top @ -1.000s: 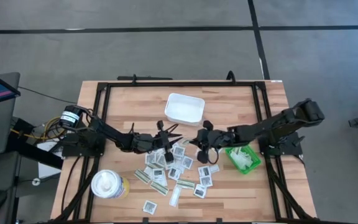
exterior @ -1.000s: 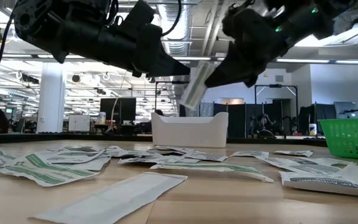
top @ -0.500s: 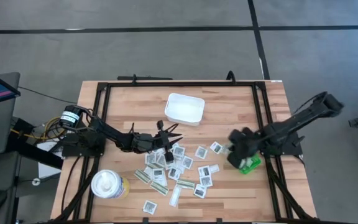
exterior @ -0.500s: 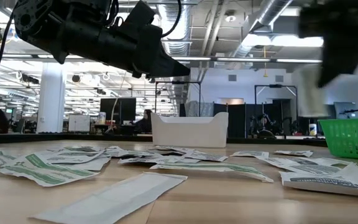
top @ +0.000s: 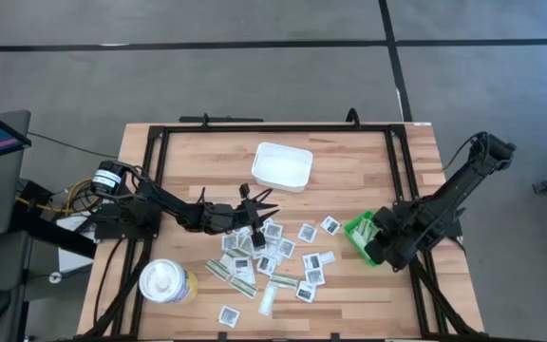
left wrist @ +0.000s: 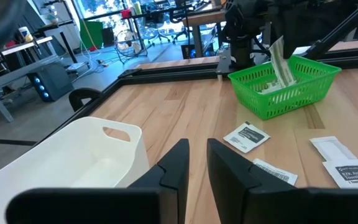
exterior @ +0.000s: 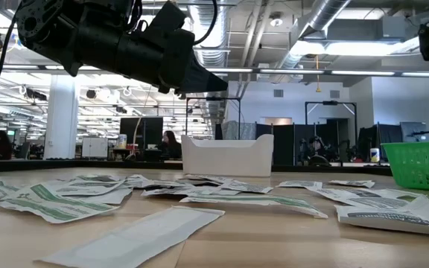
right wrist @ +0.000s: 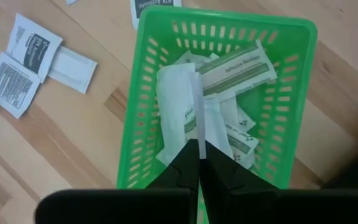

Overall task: Pick & Place First Aid Supplies
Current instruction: Put the bandage pack into the green bin

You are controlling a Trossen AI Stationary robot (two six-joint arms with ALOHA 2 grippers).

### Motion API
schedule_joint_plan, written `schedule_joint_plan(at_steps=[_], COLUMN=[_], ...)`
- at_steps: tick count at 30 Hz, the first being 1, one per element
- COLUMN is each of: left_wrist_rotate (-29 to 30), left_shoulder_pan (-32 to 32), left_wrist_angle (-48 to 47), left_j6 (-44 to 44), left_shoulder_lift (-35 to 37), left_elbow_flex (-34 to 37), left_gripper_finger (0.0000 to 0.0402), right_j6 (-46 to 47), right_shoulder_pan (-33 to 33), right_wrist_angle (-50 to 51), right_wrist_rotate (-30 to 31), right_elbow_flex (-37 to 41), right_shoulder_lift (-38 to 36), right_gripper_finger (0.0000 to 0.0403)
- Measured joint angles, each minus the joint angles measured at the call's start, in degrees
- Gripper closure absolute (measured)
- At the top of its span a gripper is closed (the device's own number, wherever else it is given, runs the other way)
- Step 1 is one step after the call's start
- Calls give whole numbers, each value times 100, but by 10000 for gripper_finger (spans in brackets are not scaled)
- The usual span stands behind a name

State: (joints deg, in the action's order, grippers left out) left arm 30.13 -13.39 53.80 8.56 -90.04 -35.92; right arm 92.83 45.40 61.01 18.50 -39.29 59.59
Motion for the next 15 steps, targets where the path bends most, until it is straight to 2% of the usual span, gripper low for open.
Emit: schedule_joint_plan(at_steps=[9,15], left_wrist_rotate=[0,0], left_shoulder_pan=[0,0], left_wrist_angle=[2,-14], left_j6=[-2,-161], left_shoulder_lift=[0,0], left_elbow_flex=[0,0], left_gripper_finger=[344,344], right_j6=[-518,-760], right_shoulder_pan=[-297,-548], right_wrist_angle=[-20,-17], right_wrist_rotate=[122,137], right_elbow_flex=[0,-2], right_shoulder_lift=[0,0], right_gripper_finger=[400,367])
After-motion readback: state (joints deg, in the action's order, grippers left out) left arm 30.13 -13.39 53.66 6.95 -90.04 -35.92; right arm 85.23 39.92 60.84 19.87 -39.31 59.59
